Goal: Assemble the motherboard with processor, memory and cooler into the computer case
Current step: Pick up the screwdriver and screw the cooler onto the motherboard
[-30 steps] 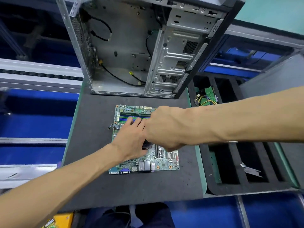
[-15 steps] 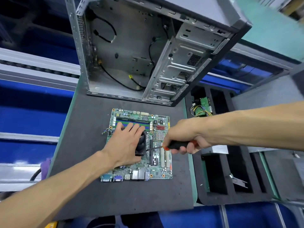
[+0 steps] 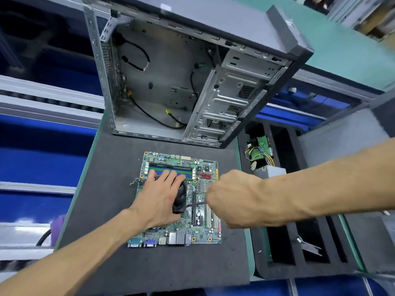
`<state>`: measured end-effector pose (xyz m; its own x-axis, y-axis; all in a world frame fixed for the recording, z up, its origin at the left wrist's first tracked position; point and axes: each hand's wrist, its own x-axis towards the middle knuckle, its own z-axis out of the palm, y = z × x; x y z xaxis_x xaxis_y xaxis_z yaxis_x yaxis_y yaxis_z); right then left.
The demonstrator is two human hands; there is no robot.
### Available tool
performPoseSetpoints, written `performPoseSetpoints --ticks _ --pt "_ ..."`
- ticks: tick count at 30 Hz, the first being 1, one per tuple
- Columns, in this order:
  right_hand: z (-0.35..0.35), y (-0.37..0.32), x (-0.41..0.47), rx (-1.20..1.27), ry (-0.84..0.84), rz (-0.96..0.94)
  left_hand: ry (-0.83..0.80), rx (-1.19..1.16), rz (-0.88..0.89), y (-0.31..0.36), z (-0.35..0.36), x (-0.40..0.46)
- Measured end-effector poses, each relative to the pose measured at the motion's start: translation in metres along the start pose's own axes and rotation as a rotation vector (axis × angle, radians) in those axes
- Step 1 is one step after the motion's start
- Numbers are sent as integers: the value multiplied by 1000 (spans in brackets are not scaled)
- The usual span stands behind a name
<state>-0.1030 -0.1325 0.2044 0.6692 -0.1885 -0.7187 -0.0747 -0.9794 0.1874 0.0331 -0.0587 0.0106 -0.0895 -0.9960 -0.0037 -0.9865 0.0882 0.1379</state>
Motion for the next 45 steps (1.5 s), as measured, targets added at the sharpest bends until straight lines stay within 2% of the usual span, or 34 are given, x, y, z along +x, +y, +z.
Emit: performPoseSetpoints --ticks 3,7,9,11,12,14,16,18,20,23,24,26,29,33,35,36,38,40,42,45 --pt "4 2 8 460 -130 306 16 -37 -3 0 1 0" --pt "18 4 18 1572 -498 771 15 -59 -2 0 2 1" --pt "22 7 18 1926 -626 883 7 -49 6 0 1 2" --pt "25 14 15 2147 -682 919 -13 -32 7 1 0 2" --pt "27 17 12 2195 -691 918 -20 -28 3 1 0 2" --pt "30 19 8 2133 -705 853 -36 -27 -6 0 -2 0" --pt "32 17 7 1962 -679 780 -47 -20 -9 -1 -2 0" --pt "29 14 9 1746 -579 724 -52 -8 -10 -1 -2 0" --pt "27 14 9 1267 -351 588 -44 -2 -9 -1 -1 0" --pt "19 16 -1 298 -52 231 -34 -16 -8 -1 0 0" --pt "16 16 -4 123 1 120 -26 -19 -5 -1 0 0" --pt "12 14 -6 21 21 -30 -17 -20 -1 -1 1 0" --pt "14 9 -1 134 -14 -20 -9 -20 9 -2 3 1" --pt "28 7 4 491 -66 292 -13 -34 -2 -1 5 1" --pt "33 8 5 827 -150 474 -15 -52 -4 -2 6 2" --pt "35 9 6 1092 -231 569 -17 -56 -2 -2 6 2" --pt "38 15 10 1670 -463 743 -26 -59 -4 -2 6 2" --pt "41 22 12 2081 -663 837 -29 -59 -1 -2 7 2" --pt "48 28 9 2364 -736 858 -37 -63 0 -2 6 2" --pt "63 26 0 2495 -742 793 -31 -35 1 -2 3 2"
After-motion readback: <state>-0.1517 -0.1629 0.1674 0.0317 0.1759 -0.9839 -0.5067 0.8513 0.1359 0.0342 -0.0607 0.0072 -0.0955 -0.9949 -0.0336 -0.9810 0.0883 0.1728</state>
